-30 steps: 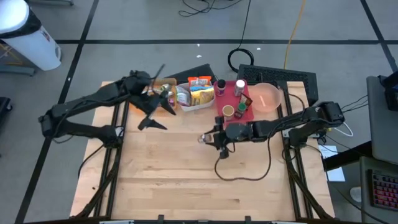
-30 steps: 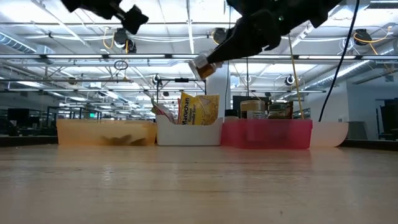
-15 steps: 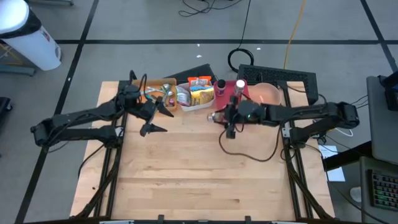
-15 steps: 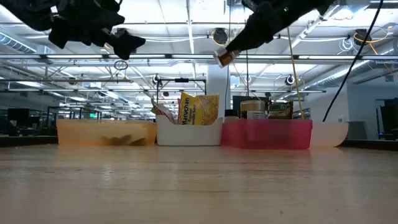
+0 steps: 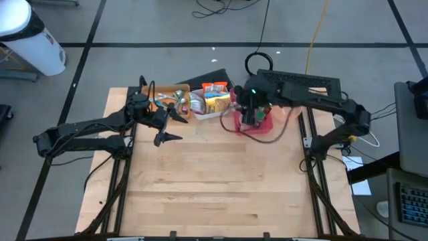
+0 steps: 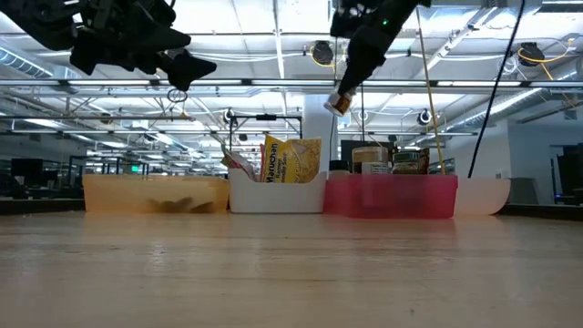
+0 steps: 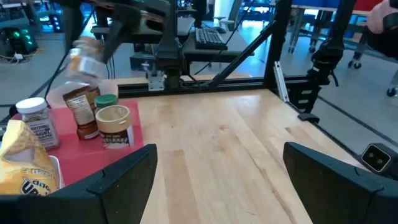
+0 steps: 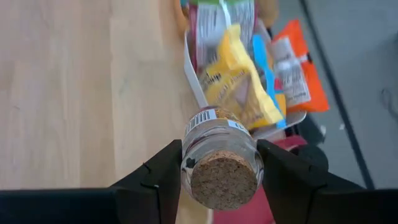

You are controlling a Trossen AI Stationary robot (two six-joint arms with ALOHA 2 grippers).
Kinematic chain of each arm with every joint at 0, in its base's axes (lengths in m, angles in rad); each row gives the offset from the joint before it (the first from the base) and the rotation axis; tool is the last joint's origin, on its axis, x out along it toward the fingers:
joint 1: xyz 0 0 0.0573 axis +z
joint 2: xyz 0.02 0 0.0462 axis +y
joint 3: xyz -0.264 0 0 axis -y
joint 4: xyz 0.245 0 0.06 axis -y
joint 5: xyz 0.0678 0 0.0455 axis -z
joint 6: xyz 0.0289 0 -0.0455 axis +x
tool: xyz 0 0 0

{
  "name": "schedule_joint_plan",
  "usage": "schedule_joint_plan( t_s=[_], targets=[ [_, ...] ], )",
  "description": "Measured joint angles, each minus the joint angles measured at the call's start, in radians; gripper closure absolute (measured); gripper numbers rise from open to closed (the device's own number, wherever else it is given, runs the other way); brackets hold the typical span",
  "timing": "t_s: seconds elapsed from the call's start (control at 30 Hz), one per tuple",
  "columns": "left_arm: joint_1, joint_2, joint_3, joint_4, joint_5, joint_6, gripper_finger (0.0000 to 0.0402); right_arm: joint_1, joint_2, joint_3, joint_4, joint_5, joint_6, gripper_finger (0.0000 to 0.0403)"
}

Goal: Pick & Place Food Item
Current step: Put the brown seasoning bottle into the pink bin

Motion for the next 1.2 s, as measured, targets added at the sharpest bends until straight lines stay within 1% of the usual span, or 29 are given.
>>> schedule_joint_plan(
  t_s=[0.17,0.37,0.47,0.6,0.7,0.8,1.1,1.2],
  targets=[
    [0.000,0.000,0.000,-0.004,-0.003,-0.013,0.0046,-0.085,0.144,0.160,-0.167,-0.050,-0.063,0.0235],
    [0.000,0.000,0.000,-0.012,-0.002,-0.033,0.0046,-0.145,0.321,0.347,-0.341,-0.050,-0.097,0.0235],
    [0.000,0.000,0.000,-0.017,-0.002,-0.032,0.0046,-0.159,0.386,0.401,-0.399,-0.052,-0.109,0.0235],
    [0.000,0.000,0.000,-0.039,-0.002,-0.013,0.0046,-0.176,0.433,0.417,-0.429,-0.060,-0.115,0.0235],
    [0.000,0.000,0.000,-0.047,-0.002,-0.012,0.0046,-0.192,0.457,0.417,-0.456,-0.104,-0.104,0.0235],
    [0.000,0.000,0.000,-0.054,-0.002,0.001,0.0046,-0.202,0.474,0.417,-0.465,-0.127,-0.091,0.0235],
    [-0.001,0.000,0.000,-0.069,-0.002,0.016,0.0046,-0.219,0.539,0.417,-0.463,-0.127,-0.088,0.0235],
    [-0.001,0.000,0.000,-0.068,-0.001,0.009,0.0046,-0.223,0.559,0.417,-0.464,-0.126,-0.060,0.0235]
  ],
)
